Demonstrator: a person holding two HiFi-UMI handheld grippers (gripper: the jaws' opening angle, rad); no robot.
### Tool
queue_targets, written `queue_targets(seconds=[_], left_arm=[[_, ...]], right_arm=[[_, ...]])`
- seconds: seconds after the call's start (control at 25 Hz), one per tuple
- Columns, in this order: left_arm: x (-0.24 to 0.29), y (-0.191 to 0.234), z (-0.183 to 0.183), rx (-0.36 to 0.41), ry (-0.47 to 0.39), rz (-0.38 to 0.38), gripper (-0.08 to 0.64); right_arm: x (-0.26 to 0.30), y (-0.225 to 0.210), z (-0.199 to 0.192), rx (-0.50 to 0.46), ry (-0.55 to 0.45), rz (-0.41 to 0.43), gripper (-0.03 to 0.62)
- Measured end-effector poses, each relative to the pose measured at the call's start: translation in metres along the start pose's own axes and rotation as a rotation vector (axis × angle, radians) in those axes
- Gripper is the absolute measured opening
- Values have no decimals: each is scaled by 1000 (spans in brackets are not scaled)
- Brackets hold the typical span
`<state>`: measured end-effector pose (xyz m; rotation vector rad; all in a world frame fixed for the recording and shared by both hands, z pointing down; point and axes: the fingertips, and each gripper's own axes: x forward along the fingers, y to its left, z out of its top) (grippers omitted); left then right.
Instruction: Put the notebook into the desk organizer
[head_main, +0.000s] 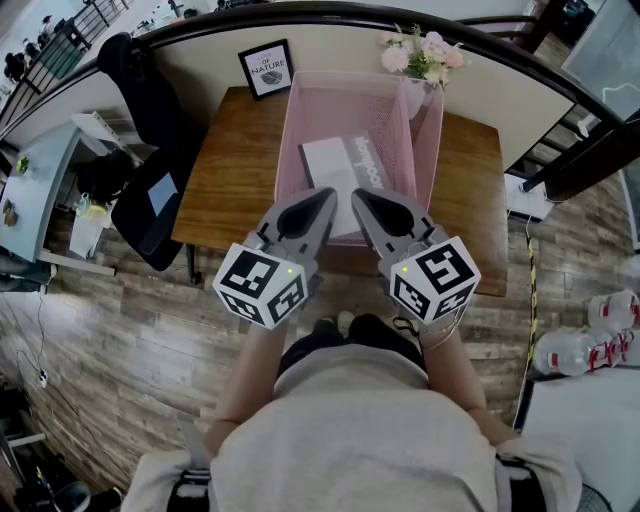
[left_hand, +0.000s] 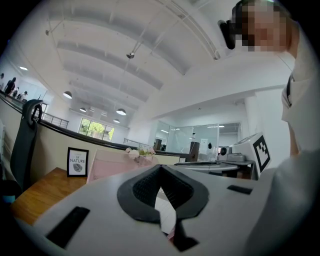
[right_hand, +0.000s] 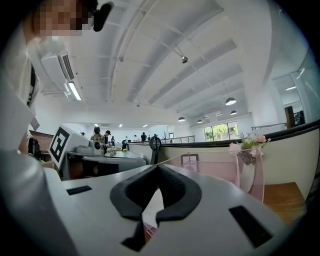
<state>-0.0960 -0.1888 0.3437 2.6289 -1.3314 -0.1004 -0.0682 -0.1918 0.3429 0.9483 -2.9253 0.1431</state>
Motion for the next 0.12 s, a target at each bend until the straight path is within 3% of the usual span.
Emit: queue_targets(seconds=[0.12], left_arm=[[2,-1,0,21,11,1,12]], right_arm=[[0,-2,1,1,0,0,11]])
